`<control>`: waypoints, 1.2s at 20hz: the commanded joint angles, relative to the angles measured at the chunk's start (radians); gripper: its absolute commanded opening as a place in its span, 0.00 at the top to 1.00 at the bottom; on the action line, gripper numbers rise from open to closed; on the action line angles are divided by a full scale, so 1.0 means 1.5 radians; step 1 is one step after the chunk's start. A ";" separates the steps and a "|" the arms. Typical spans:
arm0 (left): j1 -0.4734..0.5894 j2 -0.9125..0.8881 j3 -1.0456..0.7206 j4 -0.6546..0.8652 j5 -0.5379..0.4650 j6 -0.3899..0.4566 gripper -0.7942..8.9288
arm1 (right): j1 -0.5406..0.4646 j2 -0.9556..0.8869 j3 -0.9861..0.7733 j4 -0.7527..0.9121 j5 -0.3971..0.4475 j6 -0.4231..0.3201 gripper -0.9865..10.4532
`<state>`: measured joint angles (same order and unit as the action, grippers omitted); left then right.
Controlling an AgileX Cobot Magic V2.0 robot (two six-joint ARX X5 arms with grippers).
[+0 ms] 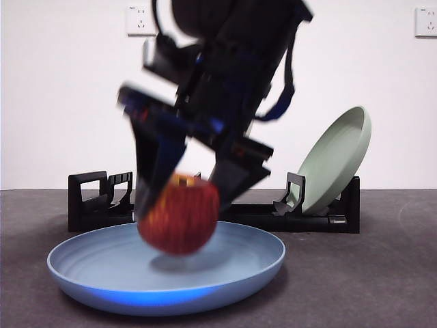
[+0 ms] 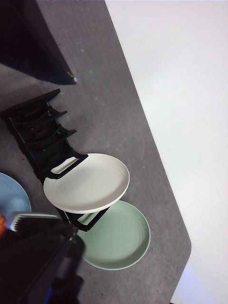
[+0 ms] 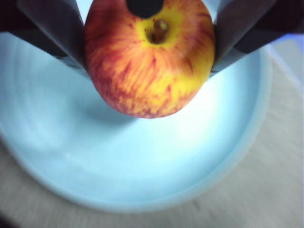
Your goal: Take the blue plate from the plate rack,put the plate on the table,take the apple from the table,put the apple in the plate
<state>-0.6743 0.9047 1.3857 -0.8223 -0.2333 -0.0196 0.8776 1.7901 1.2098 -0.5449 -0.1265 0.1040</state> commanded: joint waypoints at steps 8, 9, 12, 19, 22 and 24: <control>0.003 -0.001 -0.002 -0.034 0.000 -0.004 0.41 | 0.020 0.019 0.003 -0.015 0.019 -0.040 0.41; 0.003 -0.001 -0.002 -0.038 -0.001 -0.004 0.41 | 0.022 0.019 0.003 -0.010 0.019 -0.040 0.41; 0.003 -0.001 -0.002 -0.052 -0.001 -0.004 0.41 | 0.022 0.018 0.005 0.000 0.019 -0.040 0.41; 0.003 0.002 -0.002 -0.062 -0.001 -0.004 0.41 | 0.020 -0.038 0.027 -0.012 0.019 -0.040 0.42; 0.003 0.018 -0.002 -0.075 -0.001 -0.003 0.41 | 0.012 -0.128 0.027 -0.028 0.026 -0.041 0.42; 0.003 0.034 -0.002 -0.084 0.000 -0.002 0.41 | 0.002 -0.200 0.027 -0.057 0.071 -0.041 0.42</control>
<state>-0.6743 0.9565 1.3857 -0.9504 -0.2333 -0.0196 0.8845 1.4952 1.2507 -0.6266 -0.0280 0.0498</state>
